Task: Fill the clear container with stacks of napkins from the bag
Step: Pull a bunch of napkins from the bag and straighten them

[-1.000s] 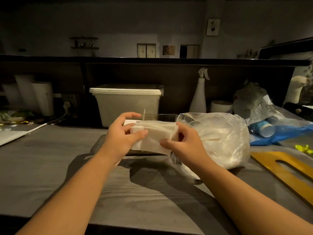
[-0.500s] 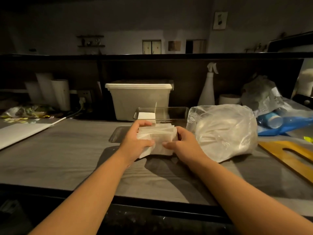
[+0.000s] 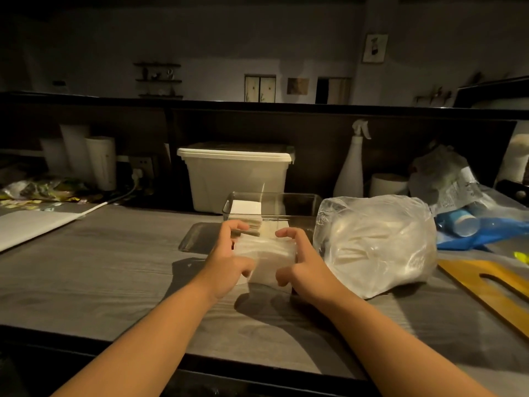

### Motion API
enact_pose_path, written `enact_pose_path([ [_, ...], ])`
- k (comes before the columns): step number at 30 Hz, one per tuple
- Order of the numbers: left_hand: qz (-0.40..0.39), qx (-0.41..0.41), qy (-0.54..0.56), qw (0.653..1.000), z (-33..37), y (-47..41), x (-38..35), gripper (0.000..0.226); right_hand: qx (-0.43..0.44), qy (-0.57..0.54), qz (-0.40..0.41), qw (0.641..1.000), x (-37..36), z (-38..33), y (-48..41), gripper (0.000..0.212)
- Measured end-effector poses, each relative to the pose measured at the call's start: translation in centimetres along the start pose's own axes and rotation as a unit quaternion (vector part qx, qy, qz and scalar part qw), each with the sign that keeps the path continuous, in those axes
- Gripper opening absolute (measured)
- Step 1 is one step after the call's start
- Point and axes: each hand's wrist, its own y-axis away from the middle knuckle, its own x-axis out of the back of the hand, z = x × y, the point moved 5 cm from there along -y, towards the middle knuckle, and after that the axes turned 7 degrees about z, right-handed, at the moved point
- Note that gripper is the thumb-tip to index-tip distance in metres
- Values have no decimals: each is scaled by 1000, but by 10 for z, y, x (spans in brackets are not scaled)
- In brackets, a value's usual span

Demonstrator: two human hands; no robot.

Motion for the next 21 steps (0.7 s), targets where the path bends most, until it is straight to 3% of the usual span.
enact_pose_path([
  [3,-6,-6,12,1000,6,1,-1,65,7,18,-14,1000,-3,-6,0,77],
  [8,-11,-14,6,1000,4,-4,-3,63,43,38,50,997,1,-10,-4,62],
  [13,80,-78,2,994,-1,-11,3,57,65,-4,105,992,5,-9,-5,62],
  [18,20,-72,-19,997,-5,-9,-7,68,30,23,66,997,-1,1,-5,72],
  [21,9,-80,-28,996,-4,-9,-13,73,51,-3,79,996,-2,-5,-6,78],
])
